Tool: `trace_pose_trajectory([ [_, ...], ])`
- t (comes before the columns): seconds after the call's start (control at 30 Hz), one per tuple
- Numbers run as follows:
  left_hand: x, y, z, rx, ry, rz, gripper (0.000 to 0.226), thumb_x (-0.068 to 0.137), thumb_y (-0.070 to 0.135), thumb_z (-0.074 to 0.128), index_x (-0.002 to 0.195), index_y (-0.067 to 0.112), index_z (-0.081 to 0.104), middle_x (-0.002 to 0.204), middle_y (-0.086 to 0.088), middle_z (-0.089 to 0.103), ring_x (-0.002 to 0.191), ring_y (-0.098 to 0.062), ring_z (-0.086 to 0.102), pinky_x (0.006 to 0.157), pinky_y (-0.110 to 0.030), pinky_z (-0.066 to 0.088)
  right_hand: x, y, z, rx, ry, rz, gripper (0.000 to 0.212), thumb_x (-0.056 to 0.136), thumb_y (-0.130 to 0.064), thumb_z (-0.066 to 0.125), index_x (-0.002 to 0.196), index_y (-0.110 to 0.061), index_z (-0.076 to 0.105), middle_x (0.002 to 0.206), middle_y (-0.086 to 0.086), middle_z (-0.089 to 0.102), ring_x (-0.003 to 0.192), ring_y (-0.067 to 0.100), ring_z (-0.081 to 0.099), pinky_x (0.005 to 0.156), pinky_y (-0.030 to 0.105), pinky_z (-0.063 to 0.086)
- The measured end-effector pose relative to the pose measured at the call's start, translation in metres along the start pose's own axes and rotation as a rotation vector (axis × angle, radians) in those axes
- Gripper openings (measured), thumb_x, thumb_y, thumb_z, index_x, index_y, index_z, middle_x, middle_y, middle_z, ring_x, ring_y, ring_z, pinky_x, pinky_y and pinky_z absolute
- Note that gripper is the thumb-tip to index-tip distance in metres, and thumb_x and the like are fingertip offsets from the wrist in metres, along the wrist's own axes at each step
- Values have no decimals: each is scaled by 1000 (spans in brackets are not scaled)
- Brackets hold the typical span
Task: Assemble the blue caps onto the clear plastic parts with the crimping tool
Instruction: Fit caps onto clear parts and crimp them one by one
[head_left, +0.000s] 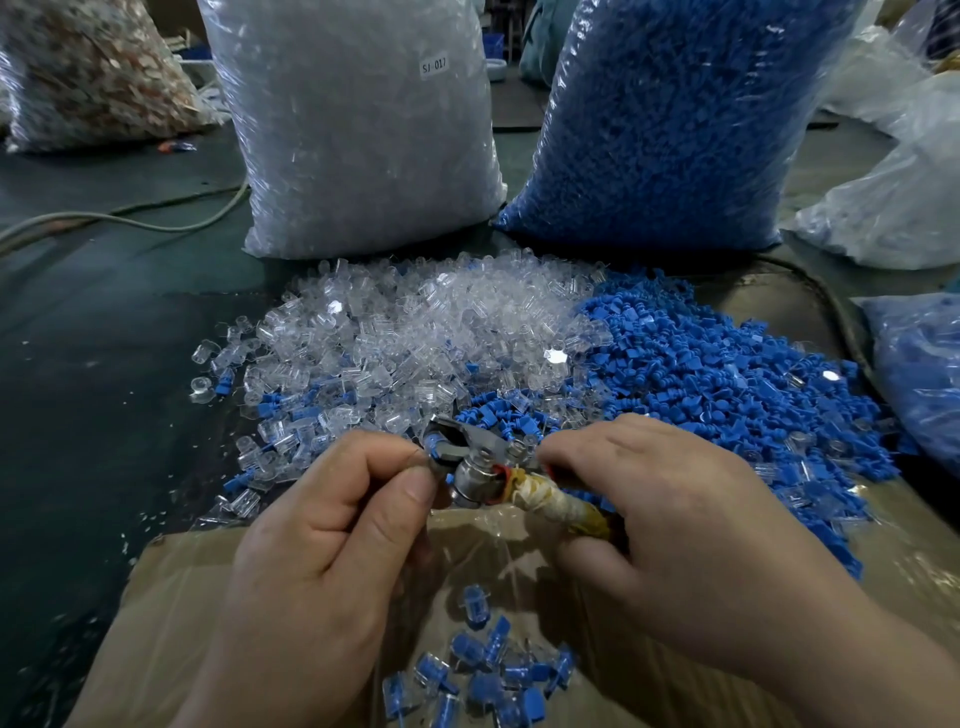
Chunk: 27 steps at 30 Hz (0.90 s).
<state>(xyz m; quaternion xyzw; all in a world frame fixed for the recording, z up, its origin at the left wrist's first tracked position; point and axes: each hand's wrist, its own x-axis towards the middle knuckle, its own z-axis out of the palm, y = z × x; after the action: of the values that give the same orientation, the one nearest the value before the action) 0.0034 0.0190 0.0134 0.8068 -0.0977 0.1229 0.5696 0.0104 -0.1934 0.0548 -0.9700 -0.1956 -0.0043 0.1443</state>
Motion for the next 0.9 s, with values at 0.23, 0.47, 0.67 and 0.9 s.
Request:
trace_pose_trajectory([
  [0.23, 0, 3, 3, 34, -5, 67, 50, 84, 77, 48, 97, 33, 68, 65, 4, 60, 50, -8, 52, 43, -22, 45, 5, -3, 2, -44, -29, 35, 46, 65, -69, 17, 89, -40, 43, 83, -18, 46, 82, 6, 43, 67, 25, 33],
  [0.47, -1, 5, 2, 118, 38, 66, 25, 87, 51, 52, 92, 32, 67, 65, 4, 61, 50, -9, 55, 45, -13, 43, 10, -4, 6, -6, -25, 36, 44, 67, -70, 19, 82, -35, 40, 79, -15, 47, 76, 4, 44, 66, 27, 40],
  [0.67, -1, 8, 0, 91, 51, 63, 23, 85, 50, 52, 89, 33, 67, 65, 3, 61, 51, -10, 54, 45, -14, 42, 11, -7, 10, 42, 13, 56, 45, 66, -67, 24, 79, -31, 48, 74, -14, 52, 72, 5, 48, 67, 33, 44],
  [0.9, 1, 13, 0, 104, 46, 71, 24, 83, 51, 49, 86, 33, 64, 69, 4, 62, 55, -10, 55, 48, -6, 39, 12, -5, 11, 9, 22, 52, 45, 68, -67, 26, 83, -33, 52, 77, -15, 54, 77, 7, 50, 67, 33, 45],
])
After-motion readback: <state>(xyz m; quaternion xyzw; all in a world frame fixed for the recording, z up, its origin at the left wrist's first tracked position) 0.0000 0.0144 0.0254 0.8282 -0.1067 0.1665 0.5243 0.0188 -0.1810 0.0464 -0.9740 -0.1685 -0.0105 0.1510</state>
